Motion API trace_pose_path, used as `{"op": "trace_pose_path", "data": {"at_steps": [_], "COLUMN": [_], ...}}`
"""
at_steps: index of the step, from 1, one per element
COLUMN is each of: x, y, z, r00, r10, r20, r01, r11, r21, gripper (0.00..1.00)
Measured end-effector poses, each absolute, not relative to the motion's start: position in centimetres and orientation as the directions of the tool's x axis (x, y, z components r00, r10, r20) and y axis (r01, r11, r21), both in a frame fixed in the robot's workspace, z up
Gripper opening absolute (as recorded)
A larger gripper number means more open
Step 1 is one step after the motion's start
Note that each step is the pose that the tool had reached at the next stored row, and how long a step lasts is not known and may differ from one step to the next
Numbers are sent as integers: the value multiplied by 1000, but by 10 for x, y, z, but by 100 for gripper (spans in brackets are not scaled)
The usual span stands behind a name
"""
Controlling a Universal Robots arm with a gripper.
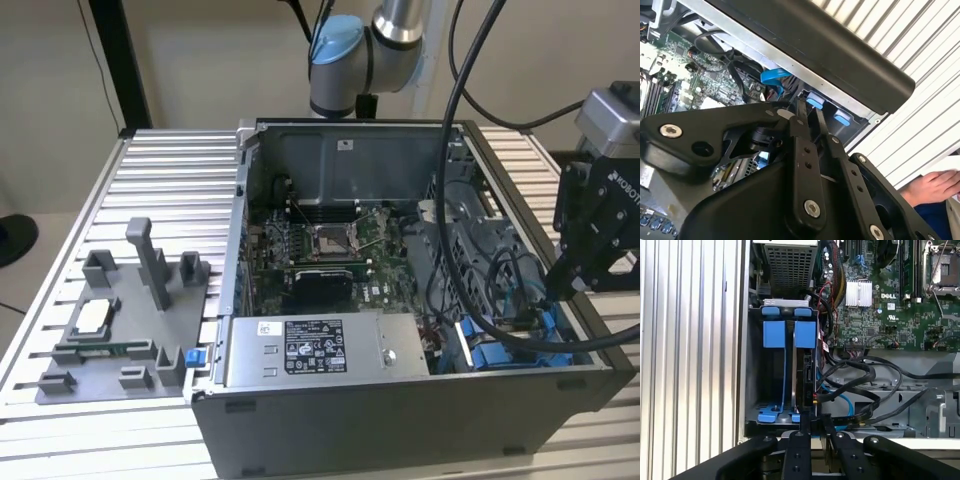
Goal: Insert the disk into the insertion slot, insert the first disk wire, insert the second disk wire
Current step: 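Insert the second disk wire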
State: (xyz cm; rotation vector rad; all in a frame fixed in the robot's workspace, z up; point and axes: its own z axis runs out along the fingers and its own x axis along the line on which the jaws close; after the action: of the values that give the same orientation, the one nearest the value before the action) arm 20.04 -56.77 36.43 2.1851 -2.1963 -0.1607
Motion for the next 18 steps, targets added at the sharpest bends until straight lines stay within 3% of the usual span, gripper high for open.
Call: {"op": "trace_pose_path", "data": {"at_steps": [10, 11, 18], "x": [200, 200, 199], "y": [-567, -567, -567], "z": [364, 364, 364], "r00": [-7, -7, -7], "r10": [-998, -998, -998], "r20": [-59, -60, -69], "r01": [-995, -995, -995], "r11": [1, 1, 0], "r21": [101, 101, 101], "gripper": [100, 0, 0]}}
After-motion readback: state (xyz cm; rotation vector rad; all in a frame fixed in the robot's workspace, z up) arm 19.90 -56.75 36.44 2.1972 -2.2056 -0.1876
